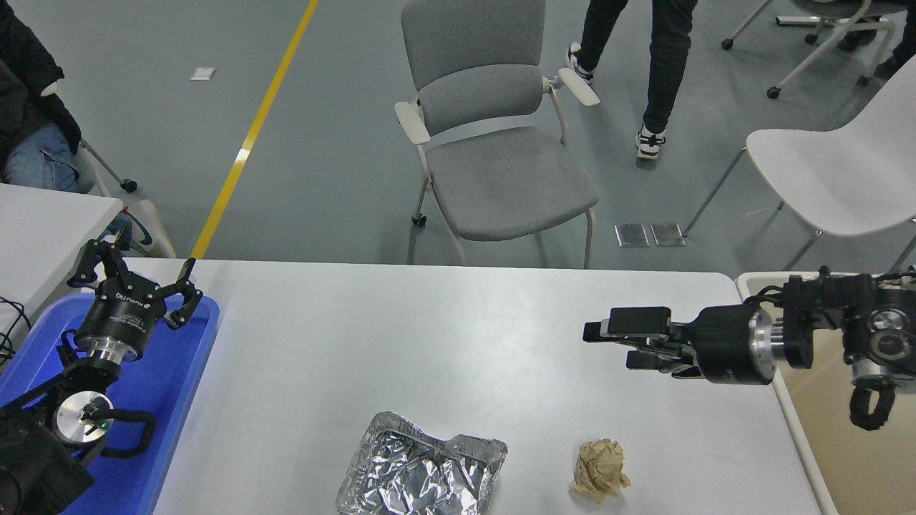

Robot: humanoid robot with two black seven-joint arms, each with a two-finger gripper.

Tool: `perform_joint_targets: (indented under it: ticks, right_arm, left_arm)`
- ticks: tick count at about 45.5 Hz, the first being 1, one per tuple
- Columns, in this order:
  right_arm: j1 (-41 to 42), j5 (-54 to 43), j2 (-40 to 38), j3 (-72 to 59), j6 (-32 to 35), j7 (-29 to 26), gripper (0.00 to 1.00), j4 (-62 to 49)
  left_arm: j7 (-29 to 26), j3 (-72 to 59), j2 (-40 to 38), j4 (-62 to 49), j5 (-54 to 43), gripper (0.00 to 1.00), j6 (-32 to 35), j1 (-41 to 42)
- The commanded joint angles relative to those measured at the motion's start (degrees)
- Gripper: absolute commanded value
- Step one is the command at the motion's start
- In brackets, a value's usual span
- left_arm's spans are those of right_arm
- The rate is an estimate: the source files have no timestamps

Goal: Clean the table surface

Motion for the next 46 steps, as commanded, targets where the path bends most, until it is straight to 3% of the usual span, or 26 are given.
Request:
perform_joint_targets:
  ticks: [1, 11, 22, 31, 46]
  right_arm:
    - [3.3, 0.95, 4.82, -5.34, 1.18, -6.93, 1.0, 0.6]
    - [2.69, 4.21, 8.6, -9.65, 1.0, -10.63, 1.0, 0.08]
    - [0.76, 4.03, 12.03, -11.67, 0.39, -10.98, 0.99, -1.07]
    - [-4.16, 6.22, 14.31, -9.92, -6.55, -16.51, 0.99, -3.0]
    - [-12.69, 7.11, 18.09, -4.12, -11.38, -16.69, 0.99, -4.06]
  left_arm:
    - [0.0, 0.0, -0.02, 0.0, 0.0, 1.0, 0.0, 0.01]
    - [0.0, 0.0, 0.07, -0.09, 0.0, 1.0, -0.09, 0.01]
    - [0.09, 0.0, 0.07, 0.0, 0.0, 1.0, 0.0, 0.01]
    - [0.09, 0.0, -0.02, 0.0, 0.0, 1.0, 0.0, 0.01]
    - [0.09, 0.0, 0.07, 0.0, 0.0, 1.0, 0.0, 0.01]
